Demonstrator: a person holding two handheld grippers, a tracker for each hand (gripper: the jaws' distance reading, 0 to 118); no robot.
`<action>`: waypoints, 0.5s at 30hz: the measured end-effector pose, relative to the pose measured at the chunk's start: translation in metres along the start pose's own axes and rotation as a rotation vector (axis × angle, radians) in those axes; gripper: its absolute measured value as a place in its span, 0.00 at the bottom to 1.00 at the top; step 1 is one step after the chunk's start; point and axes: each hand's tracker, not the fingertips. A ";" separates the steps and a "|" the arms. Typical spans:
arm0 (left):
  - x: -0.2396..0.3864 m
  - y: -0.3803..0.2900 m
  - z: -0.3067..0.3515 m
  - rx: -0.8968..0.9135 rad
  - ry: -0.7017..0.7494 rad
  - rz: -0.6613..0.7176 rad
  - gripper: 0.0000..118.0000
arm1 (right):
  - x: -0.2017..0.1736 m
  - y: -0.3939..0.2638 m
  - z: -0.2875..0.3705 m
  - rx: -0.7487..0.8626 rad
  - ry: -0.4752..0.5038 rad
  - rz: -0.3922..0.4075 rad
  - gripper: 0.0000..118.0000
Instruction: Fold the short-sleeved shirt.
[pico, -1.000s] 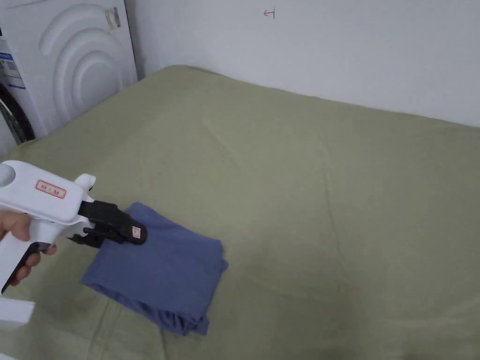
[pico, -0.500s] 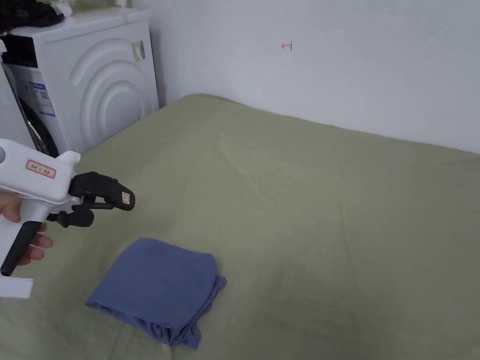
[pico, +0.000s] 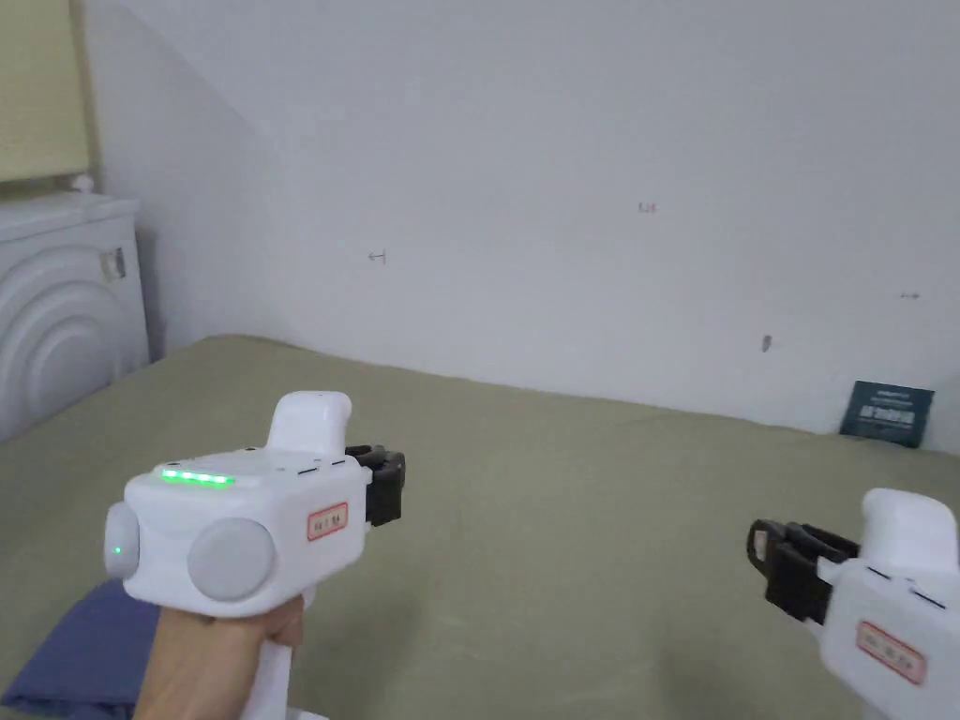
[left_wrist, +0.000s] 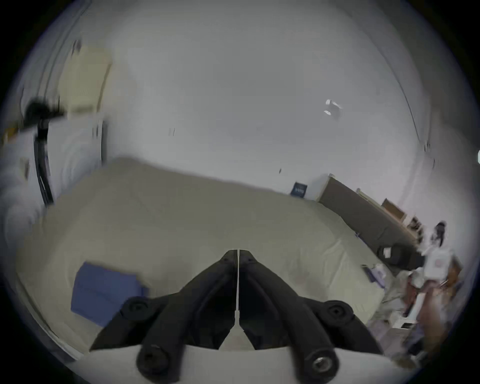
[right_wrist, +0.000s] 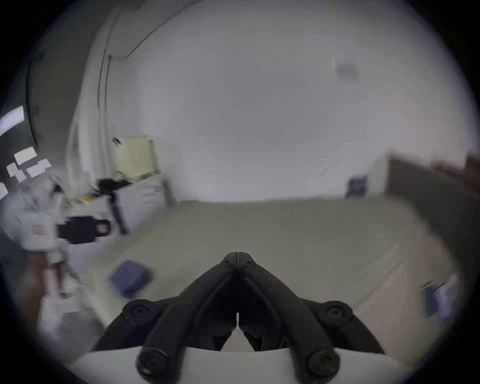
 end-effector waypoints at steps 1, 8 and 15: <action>0.022 -0.001 0.003 0.054 0.035 -0.003 0.00 | -0.007 0.004 0.006 0.037 -0.081 0.063 0.01; 0.096 -0.001 0.009 0.180 0.203 -0.156 0.00 | -0.027 0.017 0.045 0.256 -0.241 0.172 0.01; 0.106 0.005 0.026 0.242 0.193 -0.174 0.00 | -0.018 0.024 0.064 0.281 -0.235 0.133 0.01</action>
